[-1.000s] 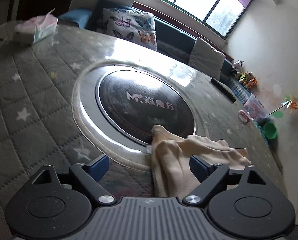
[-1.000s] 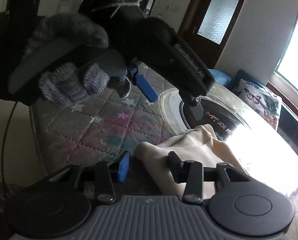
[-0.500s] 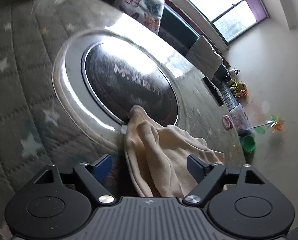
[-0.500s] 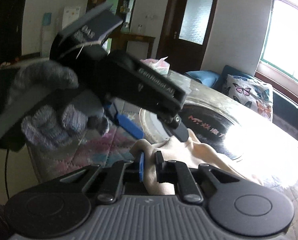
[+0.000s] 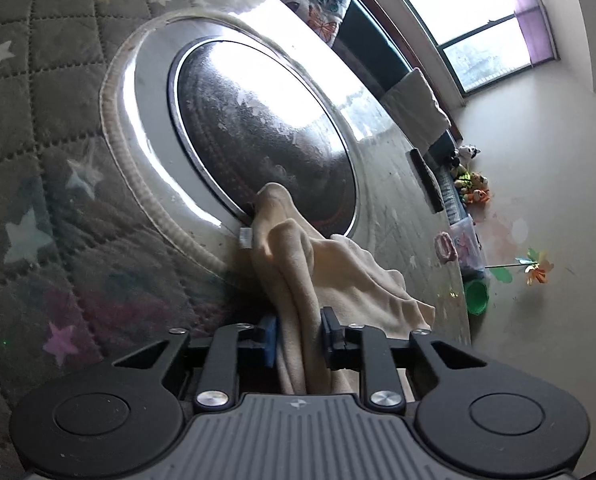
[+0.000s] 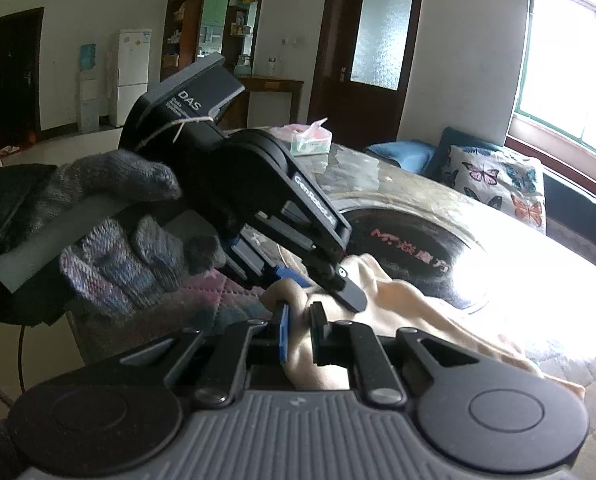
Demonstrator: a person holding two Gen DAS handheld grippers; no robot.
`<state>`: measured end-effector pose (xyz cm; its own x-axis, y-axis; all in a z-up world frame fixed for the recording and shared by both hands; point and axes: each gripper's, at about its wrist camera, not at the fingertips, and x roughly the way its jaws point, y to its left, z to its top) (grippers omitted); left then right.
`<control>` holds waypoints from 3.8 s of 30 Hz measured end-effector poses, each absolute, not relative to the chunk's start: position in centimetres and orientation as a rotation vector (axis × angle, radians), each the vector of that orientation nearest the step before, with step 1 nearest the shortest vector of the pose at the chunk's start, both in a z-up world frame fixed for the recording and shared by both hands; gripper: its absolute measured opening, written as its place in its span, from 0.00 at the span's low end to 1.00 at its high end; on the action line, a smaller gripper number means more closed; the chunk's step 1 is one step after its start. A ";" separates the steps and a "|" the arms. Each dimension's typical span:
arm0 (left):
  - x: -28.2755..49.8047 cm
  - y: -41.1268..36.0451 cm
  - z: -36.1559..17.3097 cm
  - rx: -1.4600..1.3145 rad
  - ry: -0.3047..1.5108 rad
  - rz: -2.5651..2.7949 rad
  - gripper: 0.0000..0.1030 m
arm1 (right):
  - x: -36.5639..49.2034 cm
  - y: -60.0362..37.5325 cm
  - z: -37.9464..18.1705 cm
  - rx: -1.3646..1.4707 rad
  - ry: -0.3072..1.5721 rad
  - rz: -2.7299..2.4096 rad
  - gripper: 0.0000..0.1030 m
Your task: Fold clothes
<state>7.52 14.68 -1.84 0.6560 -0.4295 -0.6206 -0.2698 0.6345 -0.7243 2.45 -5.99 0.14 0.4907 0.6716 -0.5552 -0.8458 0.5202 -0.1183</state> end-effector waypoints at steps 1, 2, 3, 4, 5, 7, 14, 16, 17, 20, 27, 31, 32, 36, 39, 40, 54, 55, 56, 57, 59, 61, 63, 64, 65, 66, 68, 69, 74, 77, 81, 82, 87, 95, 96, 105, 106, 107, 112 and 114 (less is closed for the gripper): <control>7.5 14.7 -1.8 -0.907 0.882 -0.102 0.21 | 2.4 -6.2 0.1 -0.399 0.484 0.950 0.11; 7.5 14.6 -1.8 -0.904 0.881 -0.101 0.21 | 2.5 -6.4 0.1 -0.393 0.489 0.951 0.13; 7.5 14.6 -1.8 -0.902 0.880 -0.100 0.21 | 2.3 -6.8 0.1 -0.382 0.495 0.951 0.16; 7.5 14.6 -1.8 -0.900 0.879 -0.099 0.20 | 2.3 -7.2 0.1 -0.371 0.499 0.948 0.16; 7.5 14.6 -1.9 -0.898 0.880 -0.099 0.20 | 2.5 -7.7 0.3 -0.358 0.505 0.944 0.16; 7.4 14.5 -1.8 -0.894 0.879 -0.100 0.20 | 3.2 -8.7 0.5 -0.325 0.515 0.922 0.16; 7.5 14.3 -1.8 -0.873 0.875 -0.103 0.20 | 7.8 -14.7 0.2 -0.223 0.562 0.647 0.21; 7.6 14.4 -1.8 -0.870 0.875 -0.101 0.20 | 9.2 -16.5 -0.3 -0.197 0.579 0.565 0.28; 7.6 14.4 -1.8 -0.868 0.876 -0.101 0.20 | 10.0 -17.3 -0.4 -0.177 0.586 0.533 0.28; 7.6 14.3 -1.6 -0.852 0.877 -0.101 0.20 | 11.9 -19.2 -1.1 -0.106 0.618 0.471 0.38; 7.8 14.1 -1.5 -0.829 0.877 -0.104 0.20 | 15.4 -23.1 -3.6 0.081 0.704 0.399 0.39; 7.9 14.0 -1.3 -0.810 0.871 -0.107 0.20 | 15.4 -24.0 -4.3 0.141 0.715 0.421 0.36; 8.0 13.9 -1.2 -0.806 0.869 -0.107 0.20 | 15.4 -23.9 -4.3 0.147 0.717 0.427 0.32; 8.1 13.5 -0.3 -0.783 0.848 -0.114 0.17 | 15.1 -23.3 -4.2 0.169 0.713 0.443 0.11; 8.5 12.9 1.0 -0.750 0.829 -0.131 0.16 | 14.5 -23.4 -3.5 0.192 0.683 0.443 0.08; 8.7 12.6 1.5 -0.739 0.822 -0.140 0.16 | 14.2 -23.6 -3.1 0.199 0.670 0.445 0.08; 16.6 4.7 5.6 -0.602 0.809 -0.259 0.14 | 14.8 -27.9 3.0 0.119 0.520 0.329 0.07; 17.3 3.9 5.7 -0.598 0.810 -0.269 0.14 | 15.1 -28.4 3.3 0.114 0.517 0.318 0.07; 17.8 3.3 5.8 -0.593 0.810 -0.278 0.14 | 15.4 -29.0 3.5 0.107 0.515 0.301 0.07; 18.5 2.6 5.9 -0.586 0.812 -0.283 0.14 | 15.8 -29.4 3.7 0.100 0.513 0.288 0.07; 19.7 1.4 6.1 -0.575 0.816 -0.296 0.14 | 16.5 -30.4 4.1 0.087 0.506 0.259 0.07; 21.0 0.1 6.0 -0.560 0.828 -0.298 0.14 | 17.2 -31.1 4.3 0.081 0.505 0.237 0.07; 22.1 -1.1 5.9 -0.547 0.838 -0.309 0.14 | 18.2 -32.2 4.3 0.081 0.507 0.210 0.07; 22.6 -1.7 5.9 -0.538 0.845 -0.308 0.14 | 18.6 -32.6 4.3 0.080 0.508 0.201 0.07; 23.2 -2.2 5.8 -0.534 0.851 -0.312 0.14 | 19.1 -33.0 4.2 0.078 0.510 0.187 0.07; 23.7 -2.6 5.7 -0.530 0.857 -0.315 0.14 | 19.6 -33.4 4.1 0.077 0.512 0.178 0.07; 24.6 -3.4 5.6 -0.521 0.864 -0.317 0.13 | 20.4 -34.1 3.8 0.079 0.518 0.163 0.07; 25.0 -3.8 5.5 -0.515 0.868 -0.317 0.13 | 21.0 -34.5 3.6 0.082 0.522 0.154 0.07; 26.6 -5.3 4.8 -0.485 0.887 -0.319 0.13 | 22.4 -36.0 2.6 0.092 0.541 0.121 0.07; 27.2 -5.9 4.2 -0.472 0.905 -0.315 0.13 | 23.1 -36.7 1.7 0.095 0.566 0.103 0.07; 27.5 -6.2 3.5 -0.447 0.924 -0.301 0.13 | 23.6 -37.2 0.4 0.097 0.591 0.083 0.08; 27.6 -6.1 3.4 -0.442 0.930 -0.295 0.14 | 23.7 -37.3 0.1 0.094 0.597 0.078 0.08; 27.3 -5.8 2.9 -0.417 0.943 -0.260 0.18 | 24.0 -37.1 -0.7 0.072 0.623 0.064 0.12; 25.2 -5.3 2.8 -0.355 0.931 -0.238 0.55 | 22.3 -36.7 -0.8 0.068 0.618 0.074 0.42; 24.8 -5.3 2.8 -0.350 0.927 -0.240 0.57 | 21.9 -36.5 -0.8 0.068 0.617 0.074 0.46; 21.1 -5.3 2.3 -0.313 0.907 -0.237 0.81 | 18.0 -34.5 -1.5 0.056 0.606 0.098 0.82; 20.7 -5.3 2.2 -0.307 0.903 -0.237 0.84 | 17.7 -34.2 -1.6 0.053 0.607 0.102 0.83; 20.3 -5.3 2.1 -0.300 0.900 -0.235 0.86 | 17.3 -33.9 -1.7 0.049 0.610 0.105 0.87; 18.4 -5.8 2.1 -0.243 0.884 -0.239 0.97 | 15.7 -32.5 -1.8 0.030 0.603 0.110 0.99; 17.7 -5.9 2.2 -0.221 0.870 -0.237 1.00 | 15.1 -32.0 -1.8 0.029 0.597 0.104 0.99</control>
<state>17.65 -5.88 2.23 0.6219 -0.2934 -0.7261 0.1147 0.9513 -0.2862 15.12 -32.02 -1.82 0.8219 0.1057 -0.5597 -0.0891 0.9944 0.0569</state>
